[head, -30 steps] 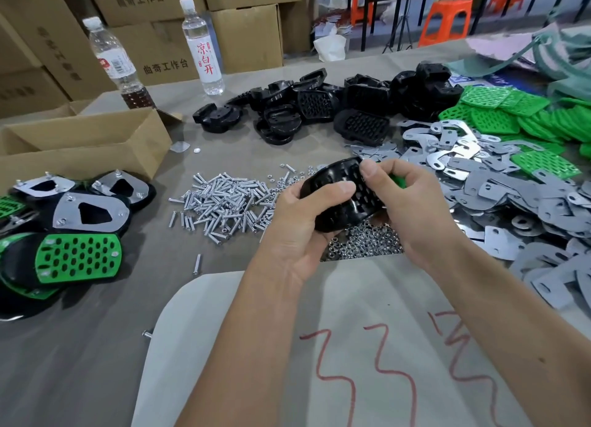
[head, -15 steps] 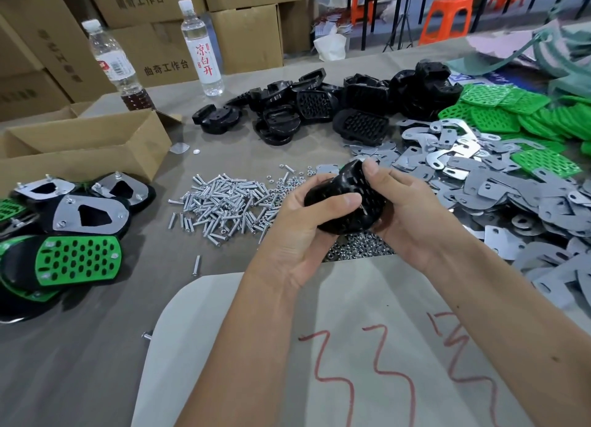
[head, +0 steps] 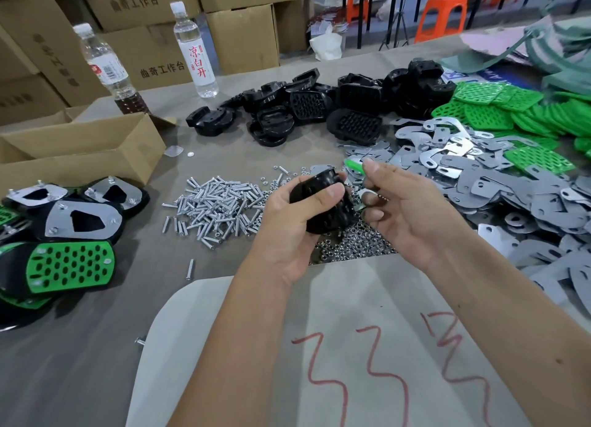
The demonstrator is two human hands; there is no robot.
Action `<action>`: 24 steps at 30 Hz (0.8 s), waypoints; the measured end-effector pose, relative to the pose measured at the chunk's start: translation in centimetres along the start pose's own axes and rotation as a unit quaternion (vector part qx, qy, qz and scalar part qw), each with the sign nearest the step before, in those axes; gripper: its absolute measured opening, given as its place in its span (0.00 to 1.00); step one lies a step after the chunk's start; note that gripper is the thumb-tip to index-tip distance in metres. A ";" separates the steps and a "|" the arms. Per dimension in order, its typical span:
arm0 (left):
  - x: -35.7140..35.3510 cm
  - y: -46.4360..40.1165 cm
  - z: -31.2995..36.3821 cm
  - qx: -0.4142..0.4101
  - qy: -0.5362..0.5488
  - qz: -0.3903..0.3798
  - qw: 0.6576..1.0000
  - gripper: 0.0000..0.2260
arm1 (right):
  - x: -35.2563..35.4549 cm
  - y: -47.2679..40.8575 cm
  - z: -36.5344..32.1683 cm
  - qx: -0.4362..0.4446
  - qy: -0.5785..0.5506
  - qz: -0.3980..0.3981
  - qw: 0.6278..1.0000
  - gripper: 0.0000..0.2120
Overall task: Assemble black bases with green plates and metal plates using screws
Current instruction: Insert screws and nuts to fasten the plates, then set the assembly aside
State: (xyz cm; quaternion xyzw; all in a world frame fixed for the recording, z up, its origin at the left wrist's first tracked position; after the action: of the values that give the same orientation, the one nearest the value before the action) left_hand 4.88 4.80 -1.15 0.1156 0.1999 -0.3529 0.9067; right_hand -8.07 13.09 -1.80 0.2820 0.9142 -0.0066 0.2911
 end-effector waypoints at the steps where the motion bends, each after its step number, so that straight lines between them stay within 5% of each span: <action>1: 0.0 0.0 0.1 -0.002 0.005 0.005 1.000 0.30 | -0.1 0.1 0.1 -0.002 0.000 -0.004 1.000 0.14; 4: 0.0 0.1 0.1 -0.007 -0.004 0.011 1.000 0.28 | -0.5 0.0 0.3 -0.001 -0.003 -0.012 1.000 0.18; 8: 0.2 0.0 -0.1 -0.076 -0.122 0.062 0.988 0.11 | -1.1 0.1 0.8 -0.001 -0.005 -0.029 1.000 0.24; 12: -0.3 0.3 0.2 -0.155 -0.233 0.117 0.953 0.17 | -1.4 0.1 1.1 0.002 0.020 -0.034 0.999 0.33; 20: 0.1 0.1 -0.3 -0.100 -0.179 0.107 0.973 0.25 | -1.2 0.1 1.0 -0.006 0.016 -0.035 0.999 0.33; 24: 0.3 0.0 -0.6 -0.066 -0.112 0.096 0.987 0.19 | -1.3 0.2 1.0 0.002 0.010 -0.024 1.000 0.21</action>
State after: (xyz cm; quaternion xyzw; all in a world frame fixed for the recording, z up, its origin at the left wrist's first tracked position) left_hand 4.92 4.88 -1.81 0.0338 0.1082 -0.2608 0.9587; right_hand -6.62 12.41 -1.93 0.2611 0.9233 -0.0128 0.2814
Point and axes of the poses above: each hand's wrist, its own y-axis away from the middle knuckle, its own x-axis out of the back of the hand, z = x × y, the point moved 5 cm from there along -y, towards the middle knuckle
